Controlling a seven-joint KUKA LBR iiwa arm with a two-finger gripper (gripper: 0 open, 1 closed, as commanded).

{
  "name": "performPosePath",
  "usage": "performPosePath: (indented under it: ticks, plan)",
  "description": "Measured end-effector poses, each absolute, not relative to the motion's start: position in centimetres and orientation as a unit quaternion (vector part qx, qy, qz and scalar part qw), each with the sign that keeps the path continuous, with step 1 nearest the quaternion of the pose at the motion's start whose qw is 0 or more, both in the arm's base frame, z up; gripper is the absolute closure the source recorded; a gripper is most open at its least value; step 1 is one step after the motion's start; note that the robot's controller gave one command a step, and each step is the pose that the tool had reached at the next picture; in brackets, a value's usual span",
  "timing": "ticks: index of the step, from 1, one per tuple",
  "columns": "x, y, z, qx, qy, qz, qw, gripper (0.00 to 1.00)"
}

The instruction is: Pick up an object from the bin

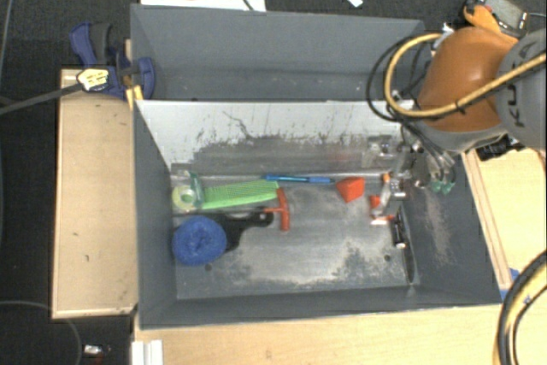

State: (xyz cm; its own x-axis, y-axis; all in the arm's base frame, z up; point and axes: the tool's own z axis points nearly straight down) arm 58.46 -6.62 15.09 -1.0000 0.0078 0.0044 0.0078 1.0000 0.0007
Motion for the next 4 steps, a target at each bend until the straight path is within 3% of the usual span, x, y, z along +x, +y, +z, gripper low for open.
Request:
performPosePath:
  ticks: [1, 2, 3, 4]
  plan:
    - [58.7, -6.6, 15.5, -0.003, -1.000, 0.000, -0.002, 0.00]
    - [59.4, -6.9, 7.3, -0.017, -1.000, 0.000, -0.004, 0.00]
    - [59.0, -6.0, 7.1, -0.008, -1.000, 0.001, -0.007, 0.00]
    - [59.1, -5.3, 7.1, -0.070, -0.998, -0.001, -0.004, 0.00]
